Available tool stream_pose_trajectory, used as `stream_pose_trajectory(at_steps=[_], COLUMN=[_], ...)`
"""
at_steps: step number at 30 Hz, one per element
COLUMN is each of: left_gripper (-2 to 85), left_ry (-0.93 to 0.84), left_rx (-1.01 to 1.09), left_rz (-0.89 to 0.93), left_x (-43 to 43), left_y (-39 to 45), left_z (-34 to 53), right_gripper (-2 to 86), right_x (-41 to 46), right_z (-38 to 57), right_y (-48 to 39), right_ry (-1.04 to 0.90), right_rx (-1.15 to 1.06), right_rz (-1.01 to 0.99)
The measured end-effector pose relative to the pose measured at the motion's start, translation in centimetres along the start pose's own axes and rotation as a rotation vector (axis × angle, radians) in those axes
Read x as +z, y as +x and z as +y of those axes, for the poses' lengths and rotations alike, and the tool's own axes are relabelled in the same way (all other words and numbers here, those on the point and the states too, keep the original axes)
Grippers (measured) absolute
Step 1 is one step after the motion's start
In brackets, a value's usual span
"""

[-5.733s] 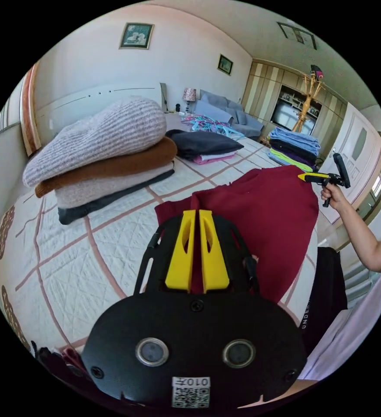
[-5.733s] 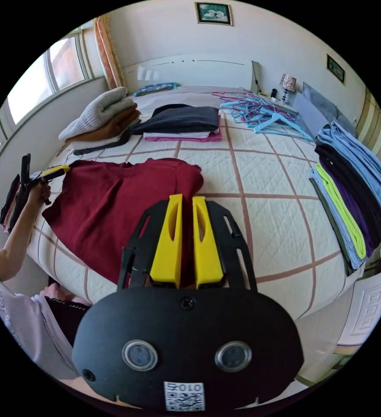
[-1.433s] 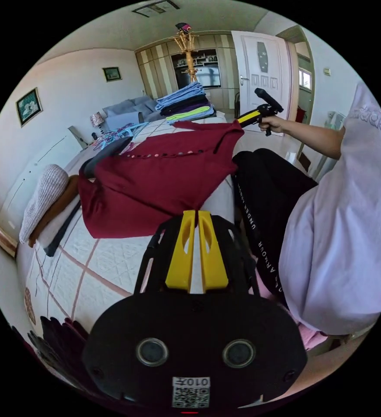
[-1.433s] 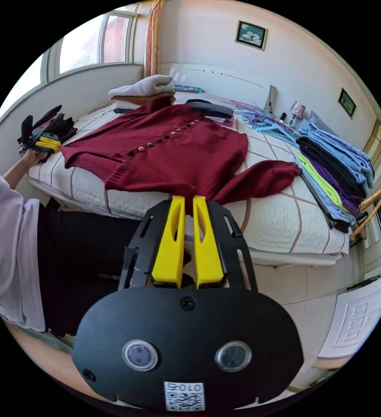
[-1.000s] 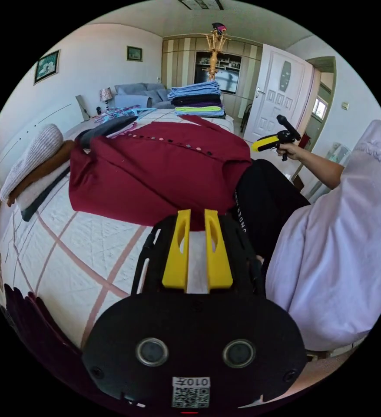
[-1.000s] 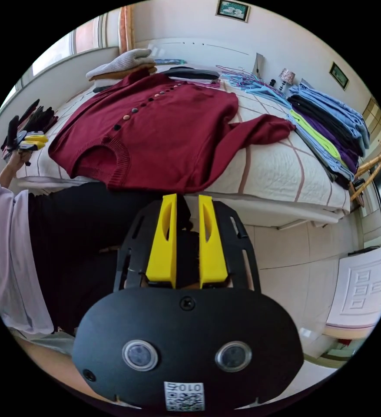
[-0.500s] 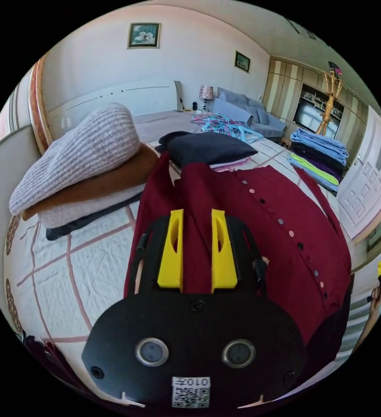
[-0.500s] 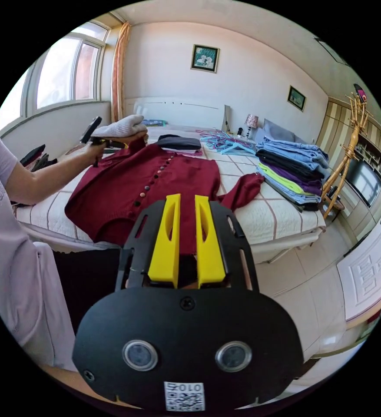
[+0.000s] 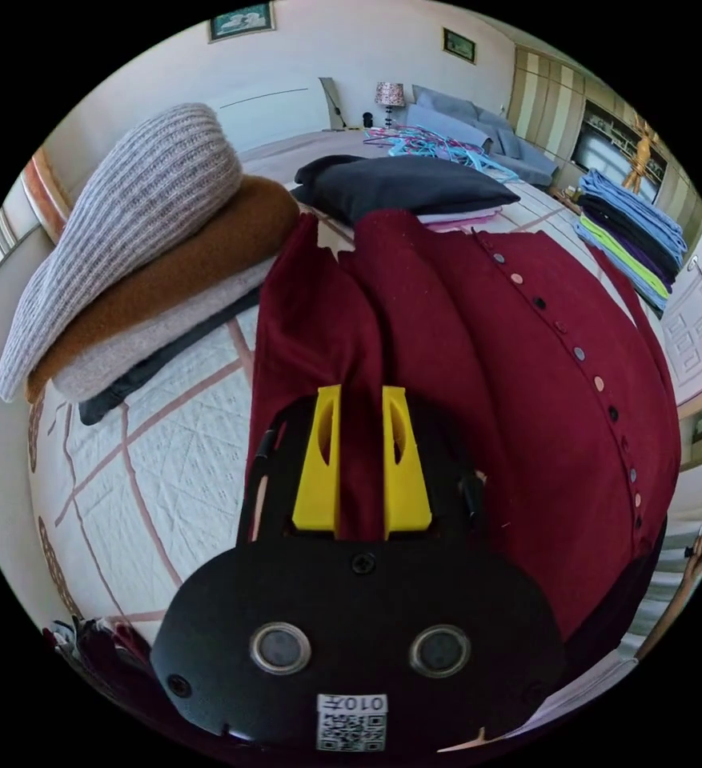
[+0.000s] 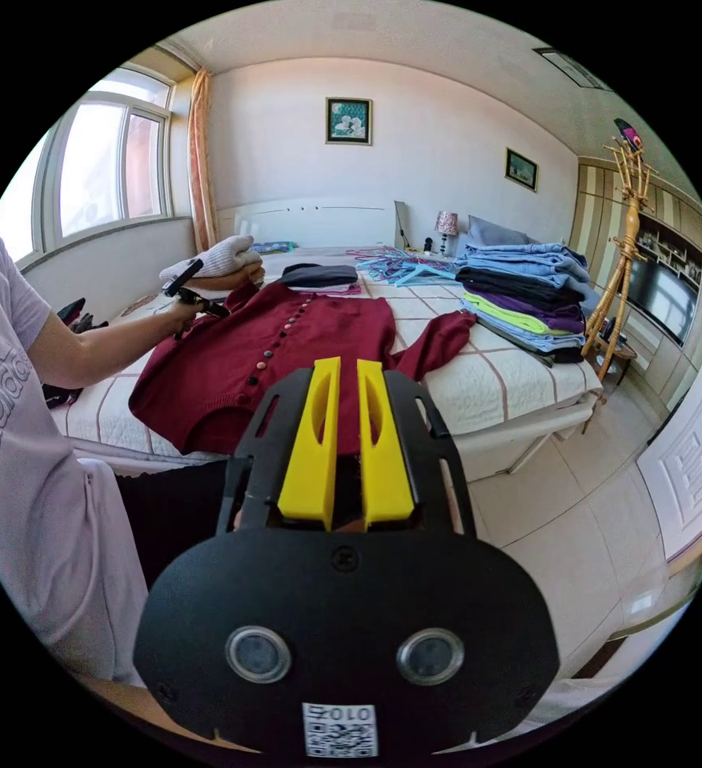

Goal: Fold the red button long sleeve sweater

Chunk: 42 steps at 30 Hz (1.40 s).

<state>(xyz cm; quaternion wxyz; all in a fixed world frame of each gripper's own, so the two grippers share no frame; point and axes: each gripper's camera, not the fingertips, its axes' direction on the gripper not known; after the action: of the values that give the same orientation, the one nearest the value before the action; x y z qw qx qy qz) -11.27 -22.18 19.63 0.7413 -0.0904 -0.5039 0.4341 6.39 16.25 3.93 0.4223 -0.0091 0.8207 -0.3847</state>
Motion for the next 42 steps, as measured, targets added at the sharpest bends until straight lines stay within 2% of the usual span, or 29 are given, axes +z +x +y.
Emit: stream_pose_trajectory(at_steps=[2, 4, 6, 8, 11, 13, 18, 20, 24, 27, 30, 34, 36, 38, 40, 42], left_gripper=[3.4, 2.1, 1.3, 0.8, 0.6, 0.5, 0.5, 0.5, 0.6, 0.7, 1.0, 2.0, 3.0, 5.2, 6.6, 7.5], left_ry=[0.007, 0.059, 0.176, 0.366, 0.660, 0.766, 0.835, 0.873, 0.873, 0.870, 0.867, 0.866, 0.785, 0.532, 0.453, 0.445], left_rx=[0.028, -0.006, -0.123, -0.312, -0.429, -0.461, -0.568, -0.678, -0.693, -0.607, -0.433, -0.060, 0.130, 0.334, 0.426, 0.449], left_rz=[-0.062, -0.030, 0.110, 0.397, 0.755, 0.824, 0.683, 0.540, 0.397, 0.376, 0.314, 0.347, 0.406, 0.584, 0.709, 0.680], left_x=[-1.0, -2.6, -4.8, -7.7, -11.3, -13.9, -20.5, -22.6, -24.4, -25.2, -27.2, -28.5, -27.0, -22.0, -18.9, -17.0], left_y=[-0.4, -1.8, -5.1, -11.0, -16.7, -18.6, -20.7, -20.7, -20.3, -19.3, -15.3, -2.8, 4.3, 12.2, 15.9, 17.9], left_z=[0.4, 1.2, 3.1, 7.5, 14.9, 19.4, 30.3, 35.3, 37.8, 34.8, 28.3, 15.4, 9.8, 4.4, 4.6, 7.1], right_gripper=[5.5, 5.5, 5.5, 5.4, 5.3, 5.3, 5.3, 5.2, 5.2, 5.2, 5.1, 4.8, 4.8, 5.0, 5.4, 6.0], right_x=[0.3, 0.3, -0.3, -0.8, -1.3, -1.6, -1.7, -1.6, -1.8, -2.0, -2.6, -2.9, -2.7, -2.5, -2.2, -1.2], right_z=[-0.1, -0.2, -0.4, -0.3, -0.3, -0.5, -2.3, -3.2, -5.1, -6.1, -6.6, -6.9, -7.6, -8.3, -9.0, -9.6], right_y=[-0.2, -0.4, -0.8, -1.1, -1.3, -1.6, -3.8, -4.6, -6.2, -6.7, -6.6, -5.9, -5.3, -4.9, -4.3, -3.2], right_ry=[-0.015, -0.026, -0.017, -0.001, 0.011, 0.018, 0.027, 0.031, 0.060, 0.058, 0.065, 0.069, 0.046, 0.024, 0.001, -0.042], right_rx=[-0.010, -0.018, -0.034, -0.038, -0.034, -0.035, -0.106, -0.127, -0.161, -0.178, -0.168, -0.141, -0.134, -0.139, -0.142, -0.125], right_rz=[-0.001, -0.013, -0.012, -0.003, -0.027, -0.044, -0.070, -0.086, -0.102, -0.119, -0.087, -0.072, -0.065, -0.049, -0.038, -0.055])
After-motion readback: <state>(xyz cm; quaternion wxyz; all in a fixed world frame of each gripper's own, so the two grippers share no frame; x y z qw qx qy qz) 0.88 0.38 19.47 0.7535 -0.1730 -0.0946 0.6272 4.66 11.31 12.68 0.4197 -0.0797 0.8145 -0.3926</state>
